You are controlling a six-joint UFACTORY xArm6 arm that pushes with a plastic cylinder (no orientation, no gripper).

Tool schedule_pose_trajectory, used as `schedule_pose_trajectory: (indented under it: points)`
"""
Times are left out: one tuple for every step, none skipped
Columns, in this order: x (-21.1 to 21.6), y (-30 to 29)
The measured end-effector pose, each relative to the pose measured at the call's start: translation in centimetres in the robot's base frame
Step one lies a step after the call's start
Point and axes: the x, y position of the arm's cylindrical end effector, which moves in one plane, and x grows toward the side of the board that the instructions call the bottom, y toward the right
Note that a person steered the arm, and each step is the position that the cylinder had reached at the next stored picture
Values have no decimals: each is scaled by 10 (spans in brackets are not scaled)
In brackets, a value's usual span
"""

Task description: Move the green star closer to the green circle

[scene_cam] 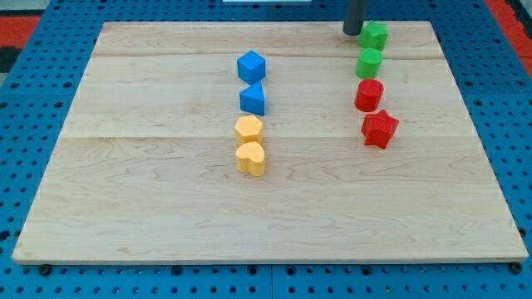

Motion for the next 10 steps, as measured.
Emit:
schedule_pose_trajectory:
  points:
    - [-18, 1]
    - [-24, 1]
    - [-24, 48]
    - [-22, 76]
    - [-11, 67]
    - [-9, 57]
    - [-9, 56]
    - [7, 44]
    - [24, 30]
    - [30, 22]
